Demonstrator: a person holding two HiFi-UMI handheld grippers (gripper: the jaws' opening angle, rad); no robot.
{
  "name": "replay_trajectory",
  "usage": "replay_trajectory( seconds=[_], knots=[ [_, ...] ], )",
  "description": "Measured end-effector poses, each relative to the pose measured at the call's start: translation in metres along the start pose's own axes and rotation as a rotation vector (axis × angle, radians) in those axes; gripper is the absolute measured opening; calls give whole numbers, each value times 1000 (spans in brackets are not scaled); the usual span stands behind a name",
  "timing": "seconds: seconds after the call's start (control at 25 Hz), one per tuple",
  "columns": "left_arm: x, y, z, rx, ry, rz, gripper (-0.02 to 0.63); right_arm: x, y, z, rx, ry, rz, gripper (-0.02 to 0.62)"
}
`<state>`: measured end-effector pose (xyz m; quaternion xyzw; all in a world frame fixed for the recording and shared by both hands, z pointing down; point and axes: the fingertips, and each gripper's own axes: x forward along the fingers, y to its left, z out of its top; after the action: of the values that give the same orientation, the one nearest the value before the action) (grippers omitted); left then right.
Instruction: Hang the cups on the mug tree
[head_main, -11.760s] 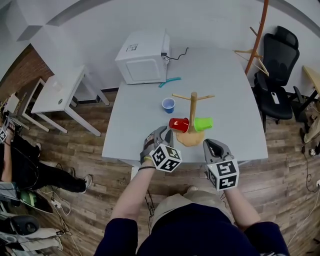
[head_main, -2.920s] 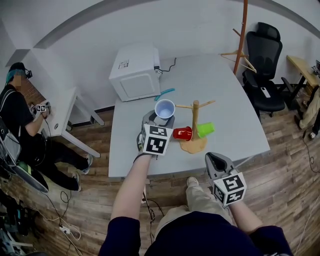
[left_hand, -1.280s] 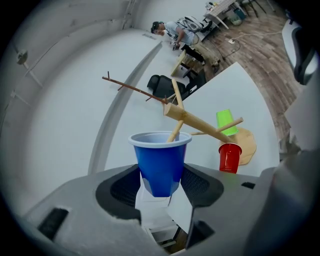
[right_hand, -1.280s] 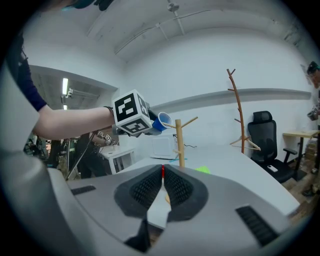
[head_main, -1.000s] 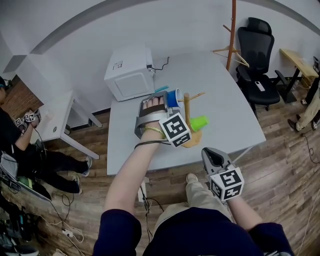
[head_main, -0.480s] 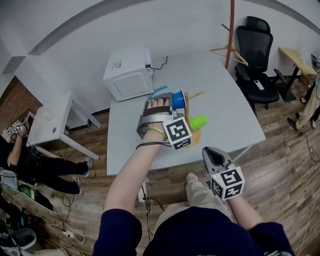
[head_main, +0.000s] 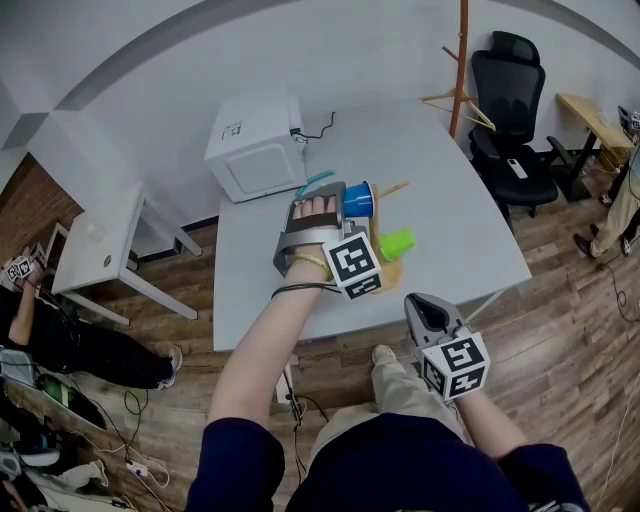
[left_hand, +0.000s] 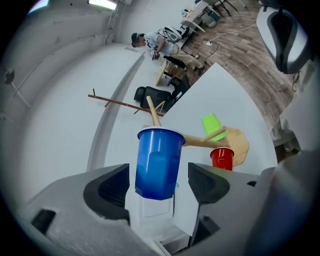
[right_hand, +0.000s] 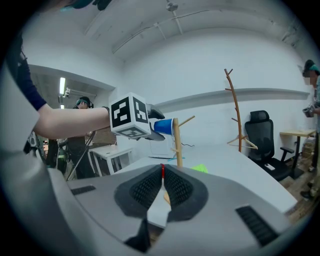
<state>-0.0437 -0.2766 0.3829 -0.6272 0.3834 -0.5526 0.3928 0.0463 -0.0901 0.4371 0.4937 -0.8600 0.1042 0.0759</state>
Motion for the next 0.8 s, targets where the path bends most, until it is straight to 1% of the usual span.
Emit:
replay_trajectory(
  seconds=[0.28,0.52,0.6,0.8],
  knots=[
    [1,-4,-9,-14,15,-16,362,2,1,0,-1,1,7,34],
    [-3,-4,-22,-62,18,-14,362,3,6,-1,-5,4,14,34],
    [-5,-6,-29,-97,19,-22,362,3,8,-2,-7,6,18,34],
    [-11,-14,-47,-220,20,-53,362,3,14,-3,-15,10,30,34]
  ],
)
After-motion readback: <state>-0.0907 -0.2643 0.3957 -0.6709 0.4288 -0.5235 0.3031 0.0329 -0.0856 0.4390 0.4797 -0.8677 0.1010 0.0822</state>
